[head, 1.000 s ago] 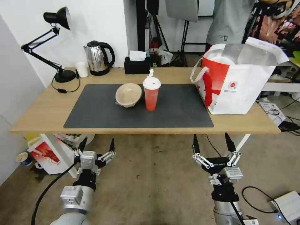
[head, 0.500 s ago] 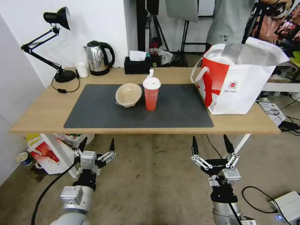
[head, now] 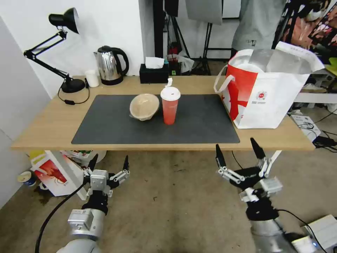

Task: Pick up the trash from the table and place it into the takeout bag.

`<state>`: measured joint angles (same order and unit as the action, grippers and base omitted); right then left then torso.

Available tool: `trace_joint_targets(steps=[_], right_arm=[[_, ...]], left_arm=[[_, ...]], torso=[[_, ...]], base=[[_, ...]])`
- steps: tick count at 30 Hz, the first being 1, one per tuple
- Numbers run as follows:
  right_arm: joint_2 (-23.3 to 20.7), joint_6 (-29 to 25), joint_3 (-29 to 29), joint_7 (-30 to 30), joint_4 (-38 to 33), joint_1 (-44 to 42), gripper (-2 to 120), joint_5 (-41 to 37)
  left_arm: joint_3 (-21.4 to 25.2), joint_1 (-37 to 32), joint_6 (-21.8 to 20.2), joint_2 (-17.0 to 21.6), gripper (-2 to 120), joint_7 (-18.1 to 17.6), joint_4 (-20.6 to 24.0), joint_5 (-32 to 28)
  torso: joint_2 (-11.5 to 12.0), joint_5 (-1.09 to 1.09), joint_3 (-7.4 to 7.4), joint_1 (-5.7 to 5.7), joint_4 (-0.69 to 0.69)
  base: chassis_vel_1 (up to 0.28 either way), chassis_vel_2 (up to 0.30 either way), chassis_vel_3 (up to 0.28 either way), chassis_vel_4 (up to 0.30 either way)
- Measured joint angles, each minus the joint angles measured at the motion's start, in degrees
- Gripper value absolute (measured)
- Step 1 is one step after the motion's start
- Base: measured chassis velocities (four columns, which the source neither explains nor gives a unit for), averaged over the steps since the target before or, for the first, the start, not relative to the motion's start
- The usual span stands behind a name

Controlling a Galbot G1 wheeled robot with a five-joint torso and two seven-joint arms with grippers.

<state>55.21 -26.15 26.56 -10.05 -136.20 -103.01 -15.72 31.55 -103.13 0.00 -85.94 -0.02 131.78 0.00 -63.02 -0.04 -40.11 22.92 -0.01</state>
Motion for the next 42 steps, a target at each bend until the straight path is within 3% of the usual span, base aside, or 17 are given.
trace_joint_targets(steps=[2, 3, 6, 13, 24, 34, 42], right_arm=[[-7.89, 3.13, 5.91, 3.43, -2.64, 0.33, 100, -9.92], [-7.89, 3.13, 5.91, 3.43, -2.64, 0.33, 100, -9.92], [-15.44, 7.48, 10.83, 5.62, -5.7, 1.12, 100, -20.44], [-24.24, 12.72, 14.83, 8.5, -7.02, 2.62, 100, -35.27], [-30.52, 16.4, 15.91, 12.51, -4.83, 4.96, 100, -45.28], [-32.58, 17.44, 15.95, 12.96, -3.89, 5.77, 100, -48.32], [-40.16, 19.53, 18.99, 14.91, 0.91, 7.08, 100, -58.57]], left_arm=[[-0.03, 0.0, 0.0, 0.01, 100, 0.02, 0.0, 0.0], [-0.03, 0.0, 0.0, 0.01, 100, 0.02, 0.0, 0.0], [-0.04, 0.0, 0.0, 0.0, 100, 0.02, 0.0, 0.0], [-0.04, 0.0, 0.0, -0.01, 100, 0.02, 0.0, 0.0], [-0.04, 0.0, 0.0, 0.0, 100, 0.02, 0.0, -0.01], [-0.04, 0.0, 0.0, 0.0, 100, 0.02, 0.0, -0.01], [-0.04, 0.0, 0.0, 0.0, 100, 0.02, 0.0, 0.0]], torso=[[0.0, 0.03, 0.0, 0.0, 0.02], [0.0, 0.03, 0.0, 0.0, 0.02], [0.0, 0.03, -0.01, 0.0, 0.02], [0.0, 0.03, 0.0, 0.0, 0.02], [0.0, 0.03, 0.0, 0.0, 0.01], [0.0, 0.04, -0.01, 0.0, 0.01], [0.0, 0.04, 0.0, 0.0, 0.01]], base=[[0.0, 0.0, 0.0, 0.0], [0.0, 0.0, 0.0, 0.0], [0.0, 0.0, 0.0, 0.0], [0.0, 0.0, 0.0, 0.0], [0.0, 0.0, 0.0, 0.0], [0.0, 0.0, 0.0, 0.0], [0.0, 0.0, 0.0, 0.0]])
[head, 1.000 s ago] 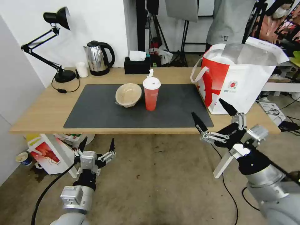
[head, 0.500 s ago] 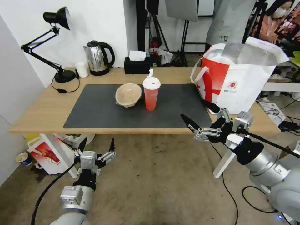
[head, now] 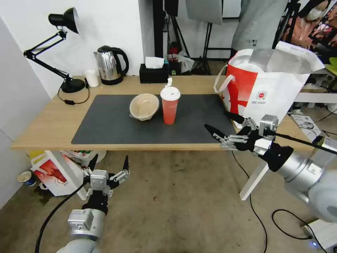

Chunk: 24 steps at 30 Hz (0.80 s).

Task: Pick up the trash from the table and place it into the takeout bag.

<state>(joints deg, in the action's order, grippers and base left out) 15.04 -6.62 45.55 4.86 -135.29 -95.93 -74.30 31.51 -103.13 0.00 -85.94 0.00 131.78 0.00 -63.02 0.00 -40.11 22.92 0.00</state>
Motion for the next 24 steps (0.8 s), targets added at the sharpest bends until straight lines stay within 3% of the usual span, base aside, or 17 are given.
trace_joint_targets(steps=[5, 9, 12, 14, 17, 19, 24], right_arm=[[-2.5, 0.16, -0.41, 1.83, 3.15, 1.65, 100, -1.43], [-3.57, 0.4, -4.77, 3.04, 5.36, 7.32, 100, -1.79], [-3.56, 0.9, -12.65, 3.19, 6.46, 16.93, 100, -2.33], [-3.52, 0.95, -13.53, 3.17, 6.54, 17.9, 100, -2.42], [-2.18, 1.93, -25.41, 2.91, 8.03, 29.75, 100, -2.84], [-1.94, 1.98, -26.41, 2.9, 8.21, 30.68, 100, -2.84], [0.9, 2.97, -35.96, 2.19, 9.31, 40.19, 100, -2.78]], left_arm=[[0.0, 0.0, 0.0, 0.0, 100, 0.0, 0.0, 0.0], [0.0, 0.0, 0.0, 0.0, 100, 0.0, 0.0, 0.0], [0.0, 0.0, 0.0, 0.0, 100, 0.0, 0.0, 0.0], [0.0, 0.0, 0.0, 0.0, 100, 0.0, 0.0, 0.0], [0.0, 0.0, 0.0, 0.0, 100, 0.0, 0.0, 0.0], [0.0, 0.0, 0.0, 0.0, 100, 0.0, 0.0, 0.0], [0.0, 0.0, 0.0, 0.0, 100, 0.0, 0.0, 0.0]], torso=[[0.0, 0.0, 0.0, 0.0, 0.0], [0.0, -0.01, 0.0, 0.0, 0.0], [0.0, 0.0, 0.0, 0.0, 0.0], [0.0, 0.0, 0.0, 0.0, 0.0], [0.0, 0.0, 0.01, 0.0, 0.0], [0.0, 0.0, 0.01, 0.0, 0.01], [0.0, 0.0, 0.01, 0.0, 0.0]], base=[[0.0, 0.0, 0.0, 0.0], [0.0, 0.0, 0.0, 0.0], [0.0, 0.0, 0.0, 0.0], [0.0, 0.0, 0.0, 0.0], [0.0, 0.0, 0.0, 0.0], [0.0, 0.0, 0.0, 0.0], [0.0, 0.0, 0.0, 0.0]])
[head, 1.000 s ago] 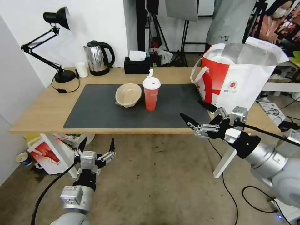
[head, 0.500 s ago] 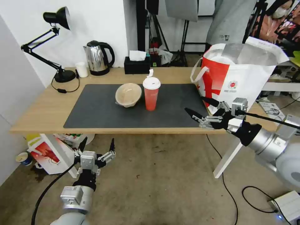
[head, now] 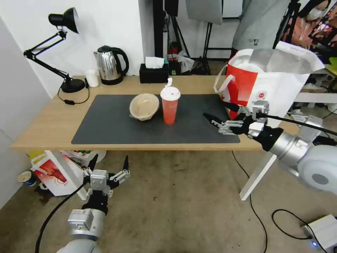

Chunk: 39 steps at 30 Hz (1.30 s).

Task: Pick up the trash from the table and place it into the takeout bag.

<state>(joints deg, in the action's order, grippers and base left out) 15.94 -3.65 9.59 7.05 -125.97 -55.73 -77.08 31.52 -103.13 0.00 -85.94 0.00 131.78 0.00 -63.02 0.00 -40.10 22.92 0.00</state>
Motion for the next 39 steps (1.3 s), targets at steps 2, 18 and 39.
trace_joint_targets(steps=[2, 18, 39], right_arm=[[0.57, 0.16, -2.13, -0.24, 0.23, 2.17, 100, 0.05], [6.84, 1.36, -17.69, -1.06, 3.69, 14.98, 100, 0.37], [13.83, 1.41, -29.21, -0.61, 10.25, 27.9, 100, -0.87]], left_arm=[[0.0, 0.0, 0.0, 0.0, 100, 0.0, 0.0, 0.0], [0.0, 0.0, 0.0, 0.0, 100, 0.0, 0.0, 0.0], [0.0, 0.0, 0.0, 0.0, 100, 0.0, 0.0, 0.0]], torso=[[0.0, 0.0, 0.0, 0.0, 0.0], [0.0, 0.0, 0.0, 0.0, 0.0], [0.0, 0.0, 0.0, 0.0, 0.0]], base=[[0.0, 0.0, 0.0, 0.0], [0.0, 0.0, 0.0, 0.0], [0.0, 0.0, 0.0, 0.0]])
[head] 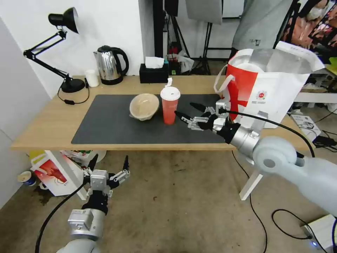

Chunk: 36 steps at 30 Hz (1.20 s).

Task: Pick up the trash from the table and place it into the takeout bag.

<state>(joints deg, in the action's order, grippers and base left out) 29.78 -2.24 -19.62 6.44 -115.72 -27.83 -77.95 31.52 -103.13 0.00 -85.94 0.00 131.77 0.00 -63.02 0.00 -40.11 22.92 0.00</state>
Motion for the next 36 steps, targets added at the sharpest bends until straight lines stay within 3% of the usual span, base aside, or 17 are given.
trace_joint_targets(steps=[19, 36], right_arm=[[5.3, 0.2, -4.75, -1.11, 4.79, 3.87, 100, 1.23], [5.58, 0.24, -4.06, -2.39, 6.51, 3.65, 100, 2.49]], left_arm=[[0.0, 0.0, 0.0, 0.0, 100, 0.0, 0.0, 0.0], [0.0, 0.0, 0.0, 0.0, 100, 0.0, 0.0, 0.0]], torso=[[-0.01, 0.0, 0.0, 0.0, 0.0], [-0.01, 0.0, 0.0, -0.01, -0.01]], base=[[0.0, 0.0, 0.0, 0.0], [0.0, 0.0, 0.0, 0.0]])
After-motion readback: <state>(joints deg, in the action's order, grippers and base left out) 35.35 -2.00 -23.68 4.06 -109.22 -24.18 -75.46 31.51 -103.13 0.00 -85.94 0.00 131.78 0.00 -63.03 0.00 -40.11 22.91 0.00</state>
